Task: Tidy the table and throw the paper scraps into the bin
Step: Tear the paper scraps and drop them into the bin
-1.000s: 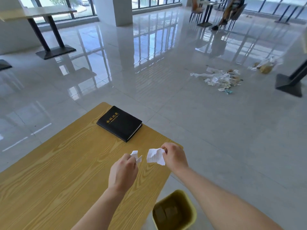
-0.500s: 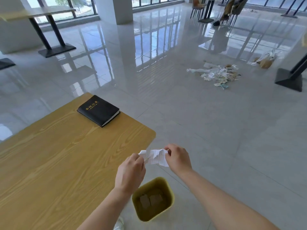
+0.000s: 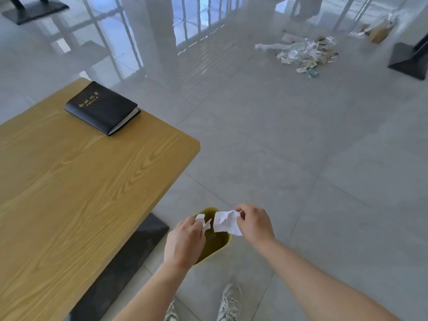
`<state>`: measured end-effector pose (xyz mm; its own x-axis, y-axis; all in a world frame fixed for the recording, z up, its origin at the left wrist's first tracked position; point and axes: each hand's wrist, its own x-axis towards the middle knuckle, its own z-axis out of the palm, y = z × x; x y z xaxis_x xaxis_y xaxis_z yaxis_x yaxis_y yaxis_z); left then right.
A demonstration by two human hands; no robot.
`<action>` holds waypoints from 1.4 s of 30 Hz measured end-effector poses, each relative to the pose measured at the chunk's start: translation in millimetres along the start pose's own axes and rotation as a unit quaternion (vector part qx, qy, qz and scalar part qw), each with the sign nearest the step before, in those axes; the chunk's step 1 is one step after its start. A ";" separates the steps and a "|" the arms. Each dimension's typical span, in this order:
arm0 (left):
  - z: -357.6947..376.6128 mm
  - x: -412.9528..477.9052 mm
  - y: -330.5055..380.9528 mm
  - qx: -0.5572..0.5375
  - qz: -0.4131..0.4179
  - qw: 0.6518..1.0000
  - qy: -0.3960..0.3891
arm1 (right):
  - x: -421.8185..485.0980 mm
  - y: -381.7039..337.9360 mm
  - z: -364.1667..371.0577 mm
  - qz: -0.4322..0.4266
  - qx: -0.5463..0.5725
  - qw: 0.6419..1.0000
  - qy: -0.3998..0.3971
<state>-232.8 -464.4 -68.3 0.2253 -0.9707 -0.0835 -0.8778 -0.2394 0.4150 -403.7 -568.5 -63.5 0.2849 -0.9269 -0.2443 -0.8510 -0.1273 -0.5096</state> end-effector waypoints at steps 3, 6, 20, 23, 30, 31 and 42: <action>29.5 1.7 -22.2 0.004 -0.024 1.000 -0.014 | 4.7 18.1 30.2 0.011 -0.008 1.000 -0.012; 57.7 3.8 -43.9 0.016 -0.049 0.998 -0.035 | 12.9 34.1 60.0 0.027 -0.011 0.999 -0.023; 176.9 22.0 -114.1 0.048 -0.058 0.990 -0.122 | 60.7 98.0 195.9 0.059 -0.014 0.995 -0.082; 200.9 26.9 -125.0 0.054 -0.061 0.987 -0.142 | 70.9 113.3 217.5 0.073 -0.016 0.992 -0.102; 244.0 42.5 -142.4 0.076 -0.066 0.982 -0.158 | 94.5 130.4 256.8 0.089 0.007 0.991 -0.097; 248.9 43.9 -144.2 0.079 -0.068 0.982 -0.159 | 96.8 132.1 261.4 0.089 0.005 0.991 -0.100; 282.3 46.9 -165.7 0.084 -0.076 0.981 -0.161 | 116.2 148.7 301.2 0.096 -0.007 0.990 -0.106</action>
<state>-196.2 -476.0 -396.7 0.2374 -0.8735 -0.4250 -0.9078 -0.3552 0.2231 -364.3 -588.8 -416.1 0.2016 -0.8401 -0.5036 -0.9038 0.0386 -0.4261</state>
